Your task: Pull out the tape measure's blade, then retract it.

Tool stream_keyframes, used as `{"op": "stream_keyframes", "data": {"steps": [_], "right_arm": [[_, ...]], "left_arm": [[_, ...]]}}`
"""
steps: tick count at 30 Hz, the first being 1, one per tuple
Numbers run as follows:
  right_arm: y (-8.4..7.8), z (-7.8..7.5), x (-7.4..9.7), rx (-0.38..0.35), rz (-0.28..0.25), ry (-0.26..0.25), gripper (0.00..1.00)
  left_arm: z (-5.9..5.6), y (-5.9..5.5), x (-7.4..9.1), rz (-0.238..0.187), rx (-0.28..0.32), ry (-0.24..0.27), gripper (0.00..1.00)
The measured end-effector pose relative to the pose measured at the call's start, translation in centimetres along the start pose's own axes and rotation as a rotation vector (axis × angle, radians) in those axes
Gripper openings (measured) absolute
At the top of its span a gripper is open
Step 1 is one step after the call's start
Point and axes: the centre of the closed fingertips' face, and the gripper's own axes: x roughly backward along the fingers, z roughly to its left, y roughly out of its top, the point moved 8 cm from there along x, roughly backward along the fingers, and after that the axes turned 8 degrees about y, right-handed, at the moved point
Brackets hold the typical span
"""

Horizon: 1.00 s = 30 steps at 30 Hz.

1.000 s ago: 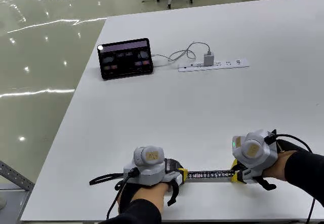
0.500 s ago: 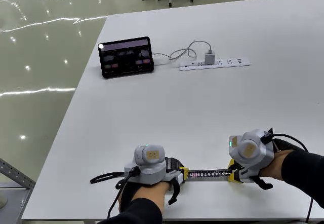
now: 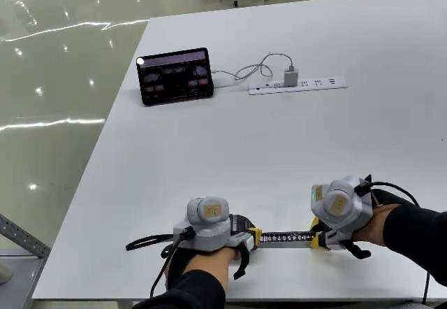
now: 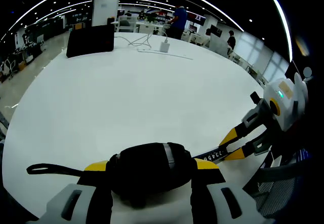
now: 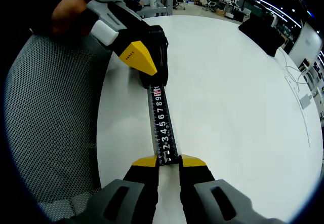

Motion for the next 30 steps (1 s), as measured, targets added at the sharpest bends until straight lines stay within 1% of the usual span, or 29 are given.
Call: {"op": "stream_keyframes", "data": {"steps": [15,23,30], "right_arm": [[0.9,0.0,-0.5,0.003,-0.012,0.006,0.11],[1.3,0.0,-0.7,-0.003,-0.021,0.005,0.11],[1.9,0.1,-1.0,0.002,-0.019,0.010,0.11]], "left_arm": [[0.1,0.0,-0.1,0.002,0.003,-0.003,0.58],[0.2,0.0,0.0,0.006,0.014,-0.008,0.58],[0.2,0.0,0.0,0.009,0.012,-0.012,0.58]]}}
